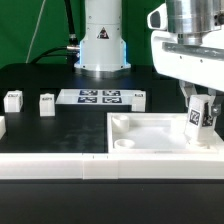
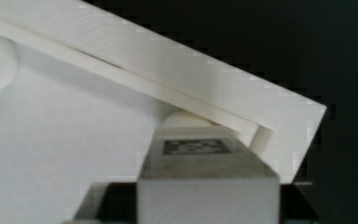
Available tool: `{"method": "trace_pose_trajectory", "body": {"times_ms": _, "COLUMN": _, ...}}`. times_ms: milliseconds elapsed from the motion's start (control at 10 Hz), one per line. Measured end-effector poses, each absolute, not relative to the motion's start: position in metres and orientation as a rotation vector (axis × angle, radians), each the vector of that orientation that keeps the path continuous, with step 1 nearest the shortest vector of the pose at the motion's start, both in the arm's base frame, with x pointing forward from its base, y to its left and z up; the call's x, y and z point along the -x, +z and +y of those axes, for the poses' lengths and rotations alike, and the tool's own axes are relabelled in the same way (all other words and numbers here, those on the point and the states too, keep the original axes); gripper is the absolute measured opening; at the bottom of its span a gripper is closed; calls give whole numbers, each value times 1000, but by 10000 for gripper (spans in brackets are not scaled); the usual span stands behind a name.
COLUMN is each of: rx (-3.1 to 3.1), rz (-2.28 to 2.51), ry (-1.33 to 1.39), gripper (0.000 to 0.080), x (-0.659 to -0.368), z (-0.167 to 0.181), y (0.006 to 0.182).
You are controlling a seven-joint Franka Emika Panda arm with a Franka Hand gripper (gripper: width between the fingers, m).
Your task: Assemble one leg
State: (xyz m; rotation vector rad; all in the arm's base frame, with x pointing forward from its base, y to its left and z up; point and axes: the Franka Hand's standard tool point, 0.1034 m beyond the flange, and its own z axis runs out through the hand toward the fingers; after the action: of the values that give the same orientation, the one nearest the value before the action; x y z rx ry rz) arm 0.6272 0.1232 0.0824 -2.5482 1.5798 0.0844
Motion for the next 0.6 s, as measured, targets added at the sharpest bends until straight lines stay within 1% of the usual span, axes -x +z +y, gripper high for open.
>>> {"method": "trace_pose_trajectory", "body": {"times_ms": 100, "rx": 2638, "rz": 1419, "ry": 71, "gripper": 507, "x": -628, "z": 123, "y": 84}}
{"method": "trace_pose_trajectory", "body": {"times_ms": 200, "rx": 2725, "rz": 1248, "ry": 66, "gripper": 507, "x": -628, "z": 124, "y": 84}}
{"method": "trace_pose_trajectory", "body": {"times_ms": 300, "rx": 2806, "rz": 1086, "ry": 75, "gripper": 622, "x": -628, "z": 126, "y": 85}}
{"method": "trace_pose_trajectory", "body": {"times_ms": 400, "rx": 2907, "rz": 863, "ry": 73, "gripper": 641, "x": -629, "z": 127, "y": 85}}
{"method": "trace_pose_trajectory", "body": {"times_ms": 600, "rx": 2996, "rz": 511, "ry": 57, "gripper": 647, "x": -629, "z": 125, "y": 82}}
